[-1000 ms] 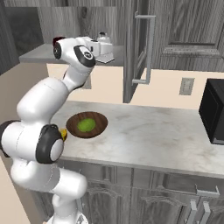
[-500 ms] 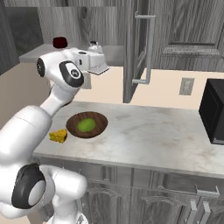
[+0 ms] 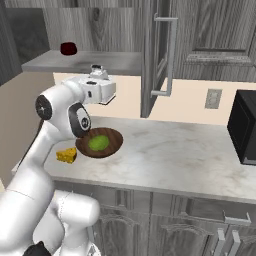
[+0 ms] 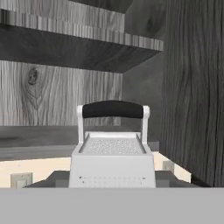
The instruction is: Pick the cheese from the fridge and the cheese grater from the cabinet and place them next to the salad bowl.
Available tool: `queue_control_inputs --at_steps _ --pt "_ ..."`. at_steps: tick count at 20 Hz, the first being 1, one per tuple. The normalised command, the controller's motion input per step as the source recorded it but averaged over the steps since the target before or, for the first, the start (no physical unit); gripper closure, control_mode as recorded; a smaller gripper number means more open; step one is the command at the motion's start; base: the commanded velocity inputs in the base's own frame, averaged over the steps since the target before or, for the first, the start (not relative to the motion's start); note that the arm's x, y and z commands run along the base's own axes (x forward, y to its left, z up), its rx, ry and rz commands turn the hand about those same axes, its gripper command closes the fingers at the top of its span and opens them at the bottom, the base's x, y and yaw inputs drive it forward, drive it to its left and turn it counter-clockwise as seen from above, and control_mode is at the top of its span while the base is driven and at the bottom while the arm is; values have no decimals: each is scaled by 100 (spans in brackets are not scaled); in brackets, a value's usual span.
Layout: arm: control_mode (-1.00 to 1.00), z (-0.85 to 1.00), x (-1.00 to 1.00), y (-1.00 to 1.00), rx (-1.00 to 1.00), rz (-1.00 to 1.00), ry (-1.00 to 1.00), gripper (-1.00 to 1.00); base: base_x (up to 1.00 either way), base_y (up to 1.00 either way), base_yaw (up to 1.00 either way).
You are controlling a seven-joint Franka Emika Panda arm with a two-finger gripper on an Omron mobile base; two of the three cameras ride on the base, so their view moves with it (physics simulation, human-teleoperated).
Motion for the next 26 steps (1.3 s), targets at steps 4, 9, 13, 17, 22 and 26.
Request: queue_control_inputs --at_steps 4,9,13,17,22,26 --pt "-100 -16 -71 0 0 25 10 100 0 0 0" --pt "-100 -24 -57 0 -4 22 12 100 0 0 0" --pt "-100 -36 -38 0 -8 20 8 100 0 0 0" --pt "-100 -44 -29 -4 -10 17 0 100 0 0 0" --pt "-100 -59 -29 -19 -9 19 0 100 0 0 0" --pt "-100 -77 -14 -18 -12 22 0 100 0 0 0"
